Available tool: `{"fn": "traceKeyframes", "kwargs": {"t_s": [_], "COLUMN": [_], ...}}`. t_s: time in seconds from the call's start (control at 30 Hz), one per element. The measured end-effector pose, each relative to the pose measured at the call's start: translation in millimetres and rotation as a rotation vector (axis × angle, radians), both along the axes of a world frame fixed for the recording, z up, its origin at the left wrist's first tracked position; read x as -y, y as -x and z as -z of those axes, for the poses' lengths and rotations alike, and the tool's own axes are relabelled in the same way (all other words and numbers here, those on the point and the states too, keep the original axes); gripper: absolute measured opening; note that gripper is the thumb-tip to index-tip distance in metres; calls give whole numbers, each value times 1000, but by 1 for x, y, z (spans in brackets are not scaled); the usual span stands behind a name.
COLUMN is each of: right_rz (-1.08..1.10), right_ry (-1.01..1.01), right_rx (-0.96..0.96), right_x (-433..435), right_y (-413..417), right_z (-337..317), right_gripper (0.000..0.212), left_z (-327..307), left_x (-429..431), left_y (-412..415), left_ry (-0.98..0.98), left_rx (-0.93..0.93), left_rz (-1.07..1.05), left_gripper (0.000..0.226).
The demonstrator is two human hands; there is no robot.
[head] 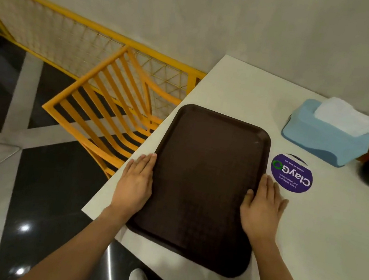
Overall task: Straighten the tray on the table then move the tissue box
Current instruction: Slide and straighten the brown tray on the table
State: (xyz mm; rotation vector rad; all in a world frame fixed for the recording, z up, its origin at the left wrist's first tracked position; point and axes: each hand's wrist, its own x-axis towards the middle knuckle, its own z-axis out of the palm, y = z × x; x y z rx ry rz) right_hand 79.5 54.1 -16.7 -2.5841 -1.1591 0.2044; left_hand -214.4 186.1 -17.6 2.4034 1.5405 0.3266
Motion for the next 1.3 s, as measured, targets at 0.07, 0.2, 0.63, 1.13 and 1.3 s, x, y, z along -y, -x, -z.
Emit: {"fn": "traceKeyframes", "kwargs": {"t_s": [0.07, 0.2, 0.63, 1.13, 1.3], "right_rz": [2, 20, 178, 198, 171], "right_ry": [14, 22, -88, 46, 63], "right_rx": [2, 13, 78, -49, -70], "right_x": [-9, -26, -39, 5, -1], "right_y": [2, 8, 35, 49, 37], "right_z": [-1, -1, -6, 0, 1], "right_gripper": [60, 61, 50, 69, 75], "left_z": [0, -1, -2, -1, -3], "left_x": [-12, -36, -87, -101, -103], "left_y": [1, 3, 6, -25, -32], "left_ry": [1, -4, 57, 79, 99], "left_rx": [-8, -4, 83, 92, 107], "left_rz": [9, 28, 177, 267, 261], "left_gripper": [51, 50, 60, 60, 60]}}
